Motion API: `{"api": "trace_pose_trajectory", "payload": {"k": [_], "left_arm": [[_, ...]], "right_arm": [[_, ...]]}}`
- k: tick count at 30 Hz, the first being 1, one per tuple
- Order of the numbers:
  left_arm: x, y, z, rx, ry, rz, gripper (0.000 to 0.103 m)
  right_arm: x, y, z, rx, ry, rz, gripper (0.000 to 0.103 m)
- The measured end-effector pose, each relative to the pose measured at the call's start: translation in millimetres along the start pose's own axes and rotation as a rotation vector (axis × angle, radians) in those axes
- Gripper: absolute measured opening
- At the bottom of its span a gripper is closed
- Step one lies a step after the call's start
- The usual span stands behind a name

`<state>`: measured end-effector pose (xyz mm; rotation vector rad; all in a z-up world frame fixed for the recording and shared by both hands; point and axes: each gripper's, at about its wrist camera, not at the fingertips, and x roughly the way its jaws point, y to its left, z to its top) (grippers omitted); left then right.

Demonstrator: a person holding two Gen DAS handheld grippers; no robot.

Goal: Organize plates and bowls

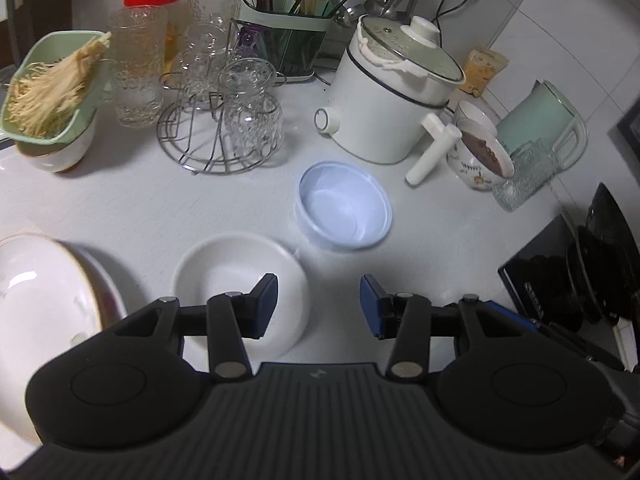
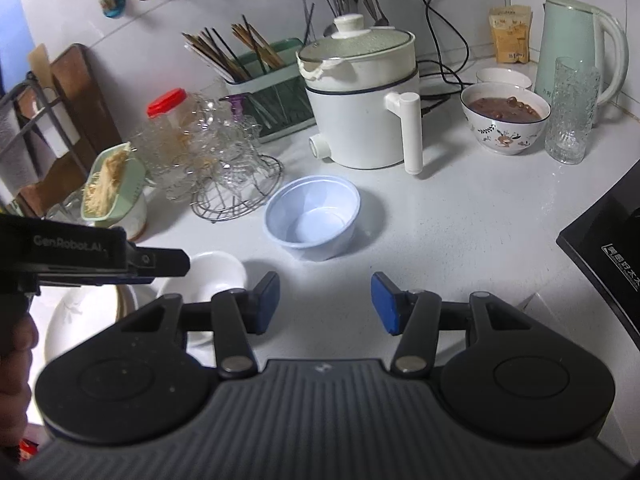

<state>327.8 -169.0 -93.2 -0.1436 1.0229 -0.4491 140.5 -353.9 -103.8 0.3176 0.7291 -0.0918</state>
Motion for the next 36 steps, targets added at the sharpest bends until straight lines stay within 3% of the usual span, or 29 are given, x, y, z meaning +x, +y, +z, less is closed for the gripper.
{"api": "trace_pose_trajectory", "payload": {"k": [13, 22, 28, 36], "left_arm": [[85, 20, 67, -0.004, 0.081, -0.025, 0.051], [132, 43, 101, -0.037, 0.130, -0.073, 0.049], [157, 47, 107, -0.038, 0.186, -0.095, 0.034], [173, 39, 96, -0.008, 0.231, -0.122, 0.026]], "right_arm": [[62, -21, 47, 0.073, 0.084, -0.063, 0.053], [113, -30, 75, 0.129, 0.124, -0.048, 0.049], [147, -29, 80, 0.153, 0.188, -0.031, 0.040], [167, -32, 78, 0.175, 0.237, -0.078, 0.029]]}}
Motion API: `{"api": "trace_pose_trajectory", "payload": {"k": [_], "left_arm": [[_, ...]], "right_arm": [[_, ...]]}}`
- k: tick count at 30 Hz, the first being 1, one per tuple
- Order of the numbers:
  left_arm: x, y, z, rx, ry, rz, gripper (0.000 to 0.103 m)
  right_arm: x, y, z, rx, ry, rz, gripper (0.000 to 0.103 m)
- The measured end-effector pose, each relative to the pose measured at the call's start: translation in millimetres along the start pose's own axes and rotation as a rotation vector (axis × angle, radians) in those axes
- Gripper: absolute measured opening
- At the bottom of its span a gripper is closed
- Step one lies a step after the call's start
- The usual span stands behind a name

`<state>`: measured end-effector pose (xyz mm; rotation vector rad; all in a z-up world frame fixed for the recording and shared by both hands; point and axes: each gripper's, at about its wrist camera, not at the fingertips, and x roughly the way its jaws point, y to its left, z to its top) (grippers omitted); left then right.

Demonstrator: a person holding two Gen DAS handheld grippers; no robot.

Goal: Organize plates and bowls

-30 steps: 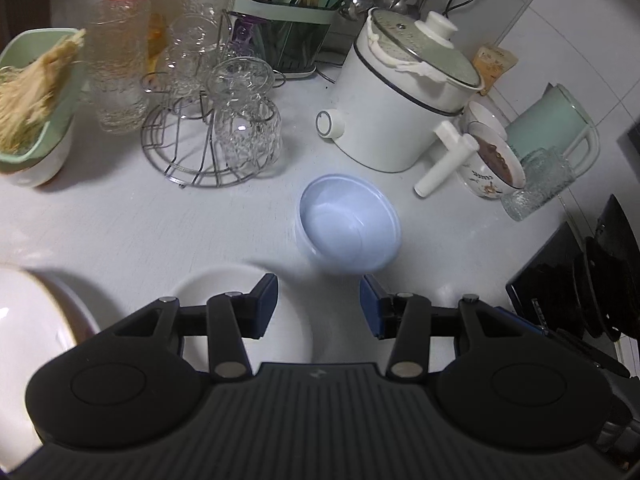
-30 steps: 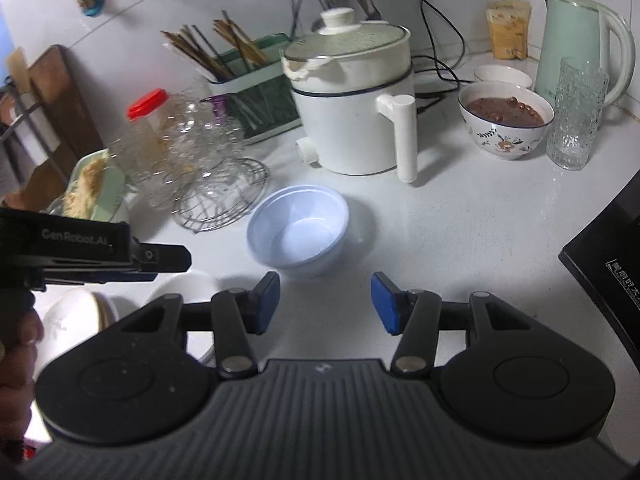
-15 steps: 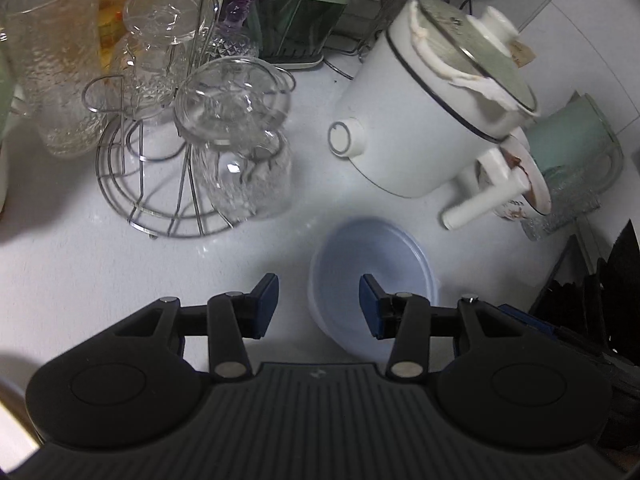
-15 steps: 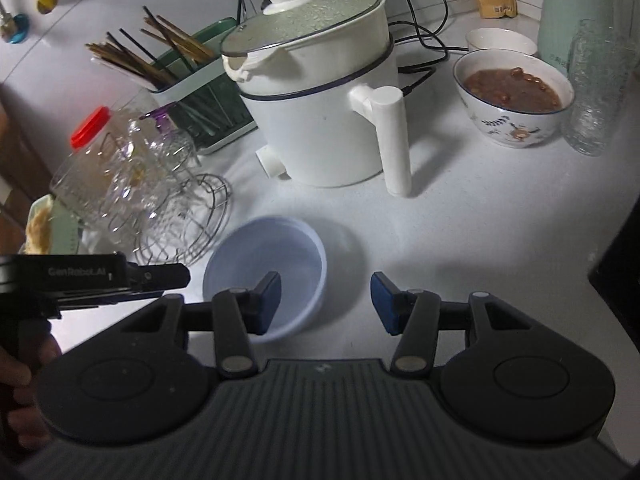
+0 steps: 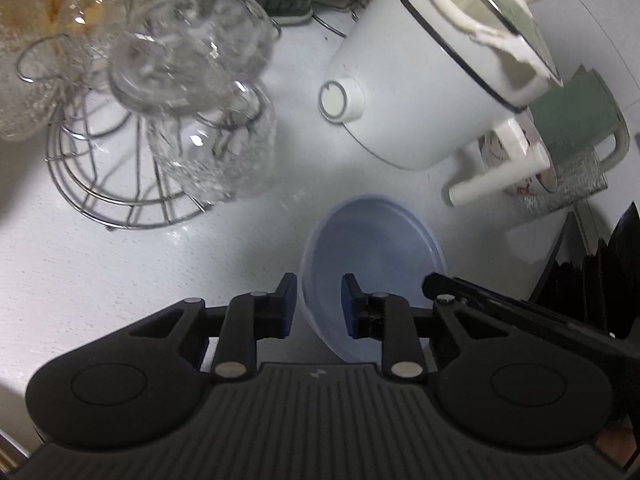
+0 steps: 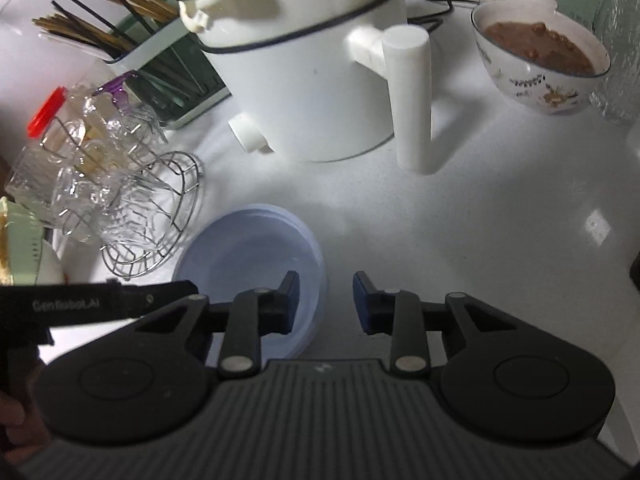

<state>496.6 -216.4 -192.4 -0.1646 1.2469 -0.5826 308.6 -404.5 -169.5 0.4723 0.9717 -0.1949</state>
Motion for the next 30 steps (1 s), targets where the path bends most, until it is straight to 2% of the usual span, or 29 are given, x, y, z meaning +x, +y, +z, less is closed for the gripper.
{"api": "trace_pose_trajectory", "payload": {"k": [3, 12, 22, 30], "left_arm": [[3, -2, -3, -0.013, 0.012, -0.017, 0.025], [-12, -17, -12, -0.013, -0.027, -0.025, 0.025], [-62, -29, -30, -0.027, -0.094, -0.013, 0.025], [-107, -27, -55, -0.046, -0.173, 0.026, 0.025]], "right_arm": [[4, -2, -2, 0.005, 0.010, 0.003, 0.023], [-7, -2, -2, -0.016, -0.009, 0.031, 0.023], [-50, 6, -2, -0.023, -0.059, 0.087, 0.023], [-79, 30, -10, -0.091, -0.109, 0.153, 0.023]]}}
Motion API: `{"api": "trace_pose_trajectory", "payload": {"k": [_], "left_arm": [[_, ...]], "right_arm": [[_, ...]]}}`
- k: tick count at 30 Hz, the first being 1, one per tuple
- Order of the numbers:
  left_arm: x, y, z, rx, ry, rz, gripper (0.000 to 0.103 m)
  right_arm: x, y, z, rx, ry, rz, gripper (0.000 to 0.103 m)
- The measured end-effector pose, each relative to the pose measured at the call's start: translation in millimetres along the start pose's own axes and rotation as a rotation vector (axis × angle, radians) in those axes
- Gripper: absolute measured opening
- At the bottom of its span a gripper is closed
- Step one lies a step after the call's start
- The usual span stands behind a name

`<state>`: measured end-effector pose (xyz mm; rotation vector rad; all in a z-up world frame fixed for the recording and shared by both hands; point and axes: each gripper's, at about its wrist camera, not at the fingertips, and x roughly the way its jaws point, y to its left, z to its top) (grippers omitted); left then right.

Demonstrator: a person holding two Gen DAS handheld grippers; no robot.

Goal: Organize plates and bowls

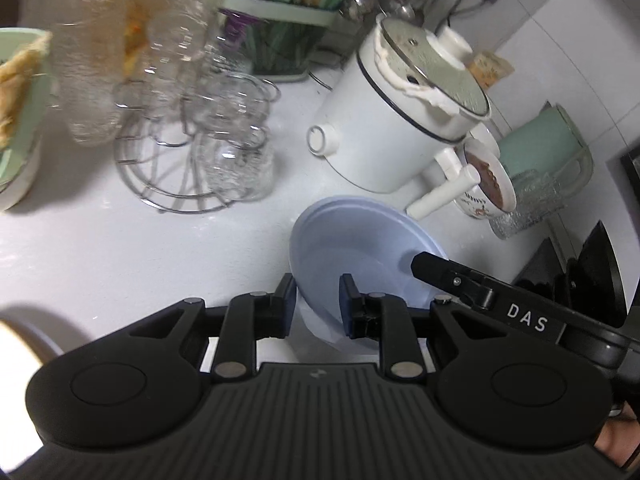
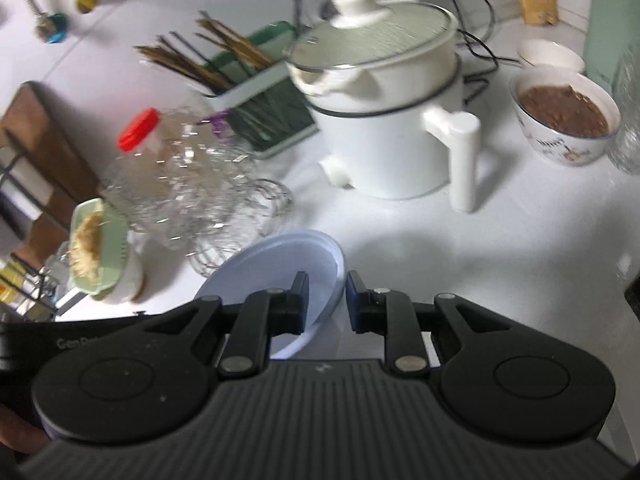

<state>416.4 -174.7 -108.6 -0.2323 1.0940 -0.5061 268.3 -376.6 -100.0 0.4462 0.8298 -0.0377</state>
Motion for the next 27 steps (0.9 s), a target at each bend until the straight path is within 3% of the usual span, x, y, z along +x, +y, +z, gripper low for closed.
{"api": "trace_pose_trajectory", "payload": {"k": [8, 15, 27], "left_arm": [[-34, 28, -26, -0.065, -0.062, 0.053, 0.025], [-54, 56, -46, -0.137, -0.059, 0.064, 0.026], [-45, 85, -71, -0.197, -0.003, 0.112, 0.026]], "right_arm": [[0, 24, -17, -0.043, 0.028, 0.081, 0.023], [1, 51, -30, -0.138, 0.070, 0.136, 0.023], [22, 64, -60, -0.220, 0.198, 0.114, 0.023]]}}
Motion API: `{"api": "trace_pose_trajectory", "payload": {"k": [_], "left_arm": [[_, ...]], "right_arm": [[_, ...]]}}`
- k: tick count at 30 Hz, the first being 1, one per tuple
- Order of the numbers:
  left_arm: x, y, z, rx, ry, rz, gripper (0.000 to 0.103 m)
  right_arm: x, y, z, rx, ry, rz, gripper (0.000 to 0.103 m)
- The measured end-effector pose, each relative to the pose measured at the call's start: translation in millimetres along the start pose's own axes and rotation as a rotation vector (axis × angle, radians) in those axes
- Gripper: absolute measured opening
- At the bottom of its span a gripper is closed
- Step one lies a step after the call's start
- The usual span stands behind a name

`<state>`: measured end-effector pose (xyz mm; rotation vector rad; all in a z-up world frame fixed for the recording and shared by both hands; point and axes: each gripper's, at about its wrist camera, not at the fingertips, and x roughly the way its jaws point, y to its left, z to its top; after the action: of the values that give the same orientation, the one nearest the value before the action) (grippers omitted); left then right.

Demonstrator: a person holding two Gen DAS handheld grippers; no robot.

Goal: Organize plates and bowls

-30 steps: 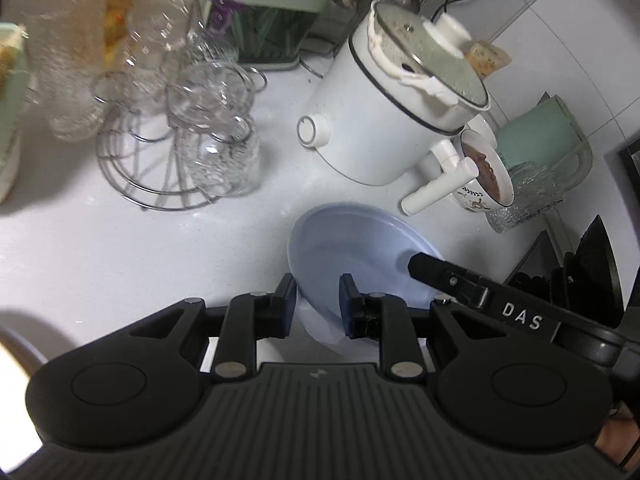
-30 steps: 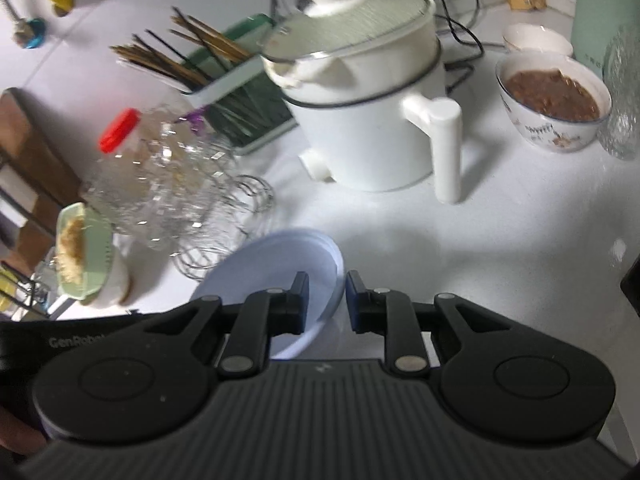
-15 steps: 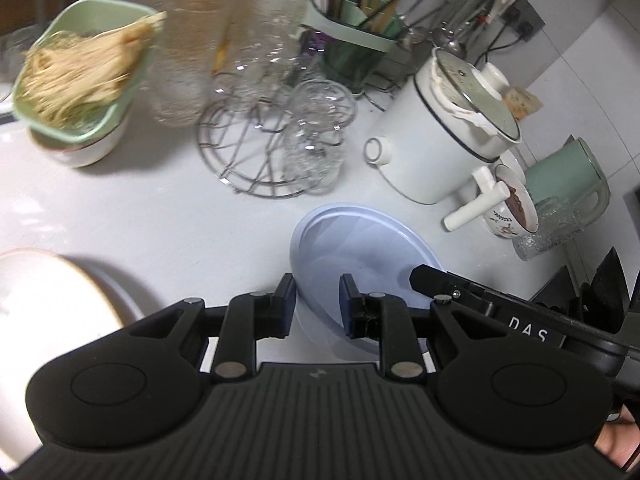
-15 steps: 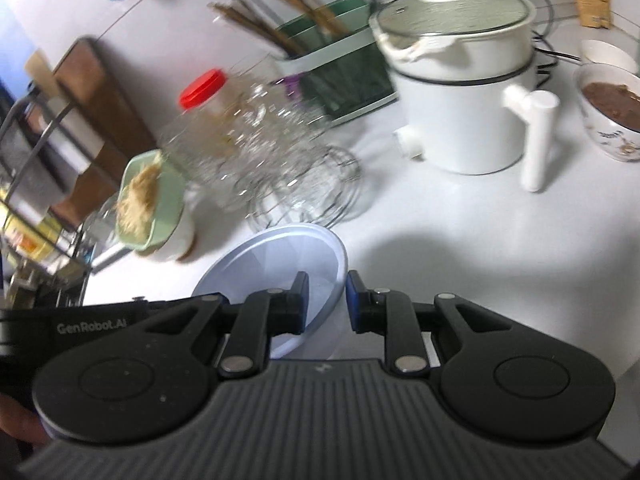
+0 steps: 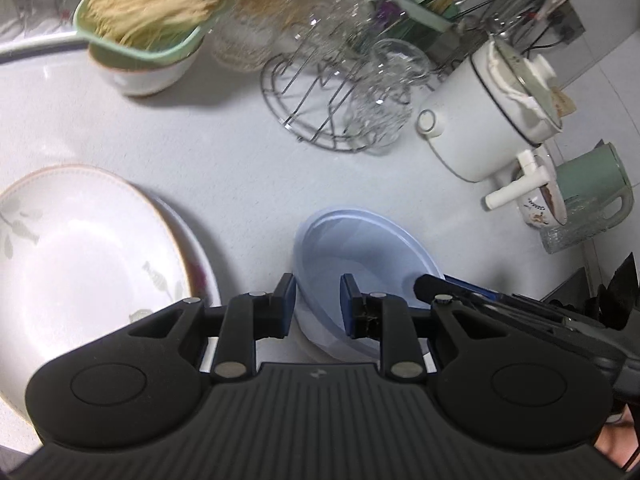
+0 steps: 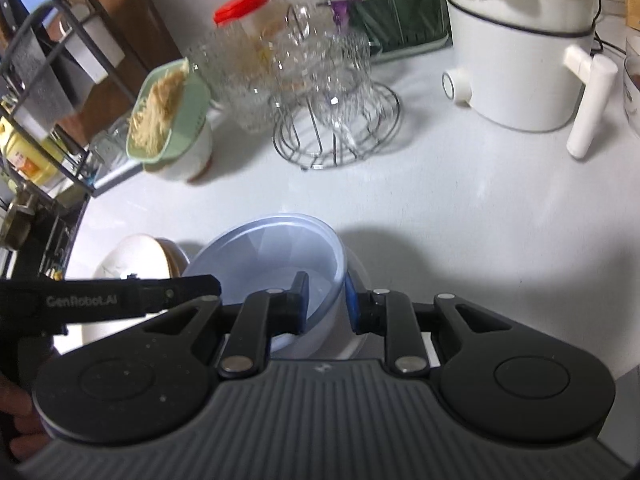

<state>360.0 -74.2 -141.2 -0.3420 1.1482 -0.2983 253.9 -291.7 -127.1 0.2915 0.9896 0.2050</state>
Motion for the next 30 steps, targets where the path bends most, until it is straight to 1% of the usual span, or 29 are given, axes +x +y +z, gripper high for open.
{"api": "trace_pose_trajectory", "payload": {"k": [2, 3, 4, 6, 7, 9, 16, 19, 24, 27, 30], "left_arm": [[-1, 3, 1, -0.004, 0.001, 0.008, 0.027], [-2, 5, 1, -0.010, -0.002, 0.010, 0.031], [-3, 7, 1, -0.019, -0.003, 0.009, 0.037], [-4, 10, 2, -0.026, -0.006, 0.006, 0.043], [-4, 11, 2, -0.018, -0.007, 0.006, 0.043], [-1, 12, 3, -0.003, -0.010, 0.017, 0.043], [16, 17, 6, 0.014, 0.015, 0.037, 0.042], [23, 16, 7, 0.030, 0.025, 0.032, 0.042], [41, 11, 7, 0.057, 0.076, 0.030, 0.041], [51, 6, 6, 0.070, 0.110, 0.034, 0.037], [59, 3, 3, 0.073, 0.124, 0.031, 0.037]], "right_arm": [[-3, 0, -2, 0.001, -0.008, -0.005, 0.024], [-6, -1, -2, -0.003, -0.019, -0.012, 0.024], [-8, -2, -1, -0.008, -0.030, -0.021, 0.024], [-11, -4, 2, -0.002, -0.044, -0.030, 0.025], [-11, -7, 3, 0.007, -0.045, -0.030, 0.025], [-6, -13, 4, 0.031, -0.026, -0.028, 0.037], [17, -27, 4, 0.118, 0.042, 0.023, 0.037], [28, -30, 2, 0.144, 0.070, 0.024, 0.037], [43, -32, -1, 0.162, 0.105, 0.031, 0.037], [48, -33, -2, 0.176, 0.123, 0.041, 0.035], [50, -35, -4, 0.204, 0.137, 0.072, 0.035]]}}
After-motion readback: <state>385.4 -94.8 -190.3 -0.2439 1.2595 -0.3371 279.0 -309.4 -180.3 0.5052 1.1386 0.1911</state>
